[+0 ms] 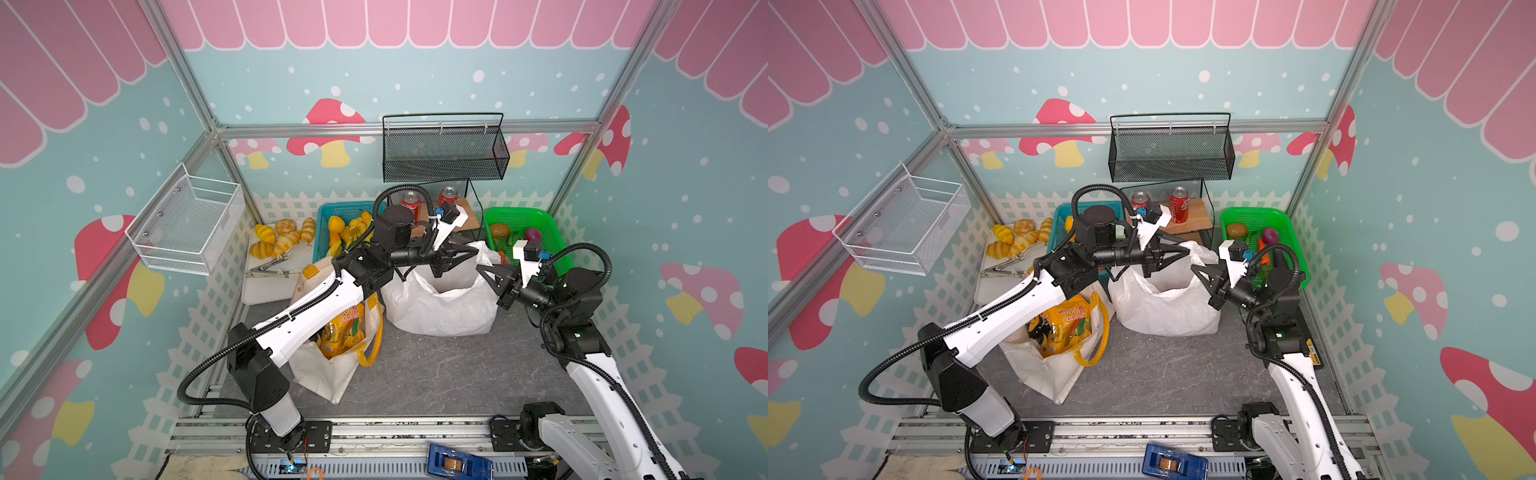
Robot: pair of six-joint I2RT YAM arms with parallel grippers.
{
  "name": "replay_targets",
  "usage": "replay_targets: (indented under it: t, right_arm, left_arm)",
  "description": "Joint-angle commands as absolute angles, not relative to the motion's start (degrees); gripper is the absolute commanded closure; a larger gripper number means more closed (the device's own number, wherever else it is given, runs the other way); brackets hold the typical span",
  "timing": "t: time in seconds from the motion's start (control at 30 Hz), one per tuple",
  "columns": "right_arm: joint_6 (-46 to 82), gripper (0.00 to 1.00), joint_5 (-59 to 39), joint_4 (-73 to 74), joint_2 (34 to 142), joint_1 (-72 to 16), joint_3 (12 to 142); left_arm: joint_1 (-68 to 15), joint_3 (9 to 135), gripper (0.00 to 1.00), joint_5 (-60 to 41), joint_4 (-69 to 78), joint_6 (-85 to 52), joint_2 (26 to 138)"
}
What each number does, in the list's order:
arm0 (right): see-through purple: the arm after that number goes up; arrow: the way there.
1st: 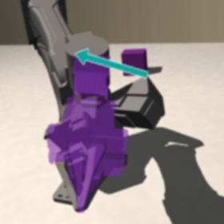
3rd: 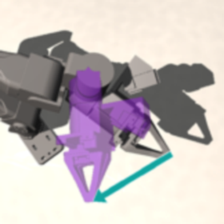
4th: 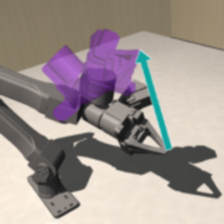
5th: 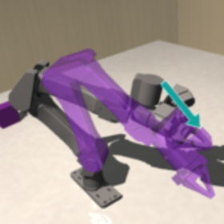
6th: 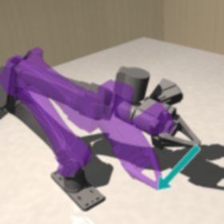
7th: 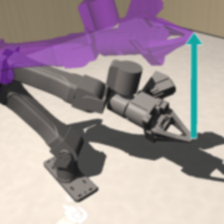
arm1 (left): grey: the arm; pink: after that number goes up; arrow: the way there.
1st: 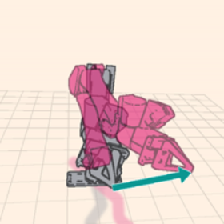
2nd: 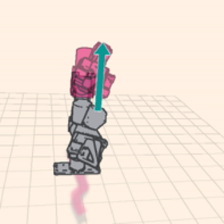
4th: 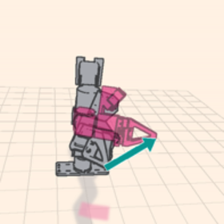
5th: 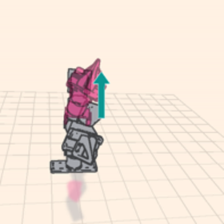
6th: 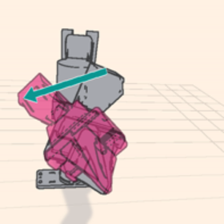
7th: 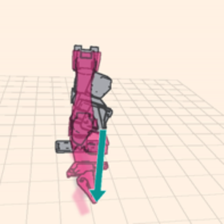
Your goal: Place the mixed food into the grocery bags and tie them
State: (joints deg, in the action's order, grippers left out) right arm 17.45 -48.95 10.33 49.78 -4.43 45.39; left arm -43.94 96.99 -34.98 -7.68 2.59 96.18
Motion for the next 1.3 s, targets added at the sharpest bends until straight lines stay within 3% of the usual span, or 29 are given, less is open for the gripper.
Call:
replay_targets:
  t: [0.0,0.07,0.1,0.27,0.3,0.33,0.37,0.6,0.83,1.0,1.1,1.2,1.27]
  right_arm:
    - [16.35,0.98,-46.86,10.41,49.76,-3.95,45.39]
    - [14.02,0.79,-41.38,7.75,48.83,-3.92,45.79]
    - [12.44,0.7,-37.71,6.31,47.83,-3.99,45.76]
    - [3.83,0.5,-27.74,2.16,41.82,-4.31,43.95]
    - [2.71,0.42,-27.48,2.48,40.61,-4.35,43.24]
    - [1.93,0.25,-27.26,2.86,39.73,-4.38,42.73]
    - [0.98,0.18,-27.39,3.51,38.87,-4.34,42.17]
    - [-0.17,0.04,-37.46,10.29,41.99,-4.45,42.46]
    - [-1.45,0.07,-43.53,16.04,51.87,-4.35,46.67]
    - [2.51,0.54,-49.59,22.81,58.53,-4.32,42.65]
    - [3.92,0.76,-47.74,27.23,57.38,-4.31,36.35]
    - [3.78,0.8,-44.74,27.03,56.36,-4.37,34.08]
    - [4.16,0.7,-44.03,26.62,55.5,-4.36,34.4]
  left_arm:
    - [-43.59,98.44,0.89,-36.89,-8.52,3.87,96.0]
    - [-43.59,98.44,1.0,-36.39,-9.58,4.08,95.27]
    - [-43.66,98.44,1.0,-35.95,-10.4,4.34,94.81]
    - [-43.6,98.45,1.0,-35.16,-12.38,3.23,92.98]
    - [-43.59,98.49,1.0,-35.73,-12.39,2.78,92.96]
    - [-43.6,98.73,1.0,-36.3,-12.46,2.33,93.07]
    - [-43.63,99.1,1.0,-36.87,-12.84,2.04,93.22]
    - [-43.51,102.34,1.0,-40.35,-17.04,2.33,94.39]
    - [-42.99,104.79,1.0,-45.58,-21.66,4.71,94.61]
    - [-42.62,106.13,1.0,-47.61,-21.8,3.02,95.64]
    - [-42.63,106.99,1.0,-47.73,-21.73,1.38,96.47]
    - [-42.87,106.87,1.0,-47.1,-20.16,-0.53,96.95]
    - [-42.98,106.63,1.0,-45.69,-19.39,-1.51,97.26]
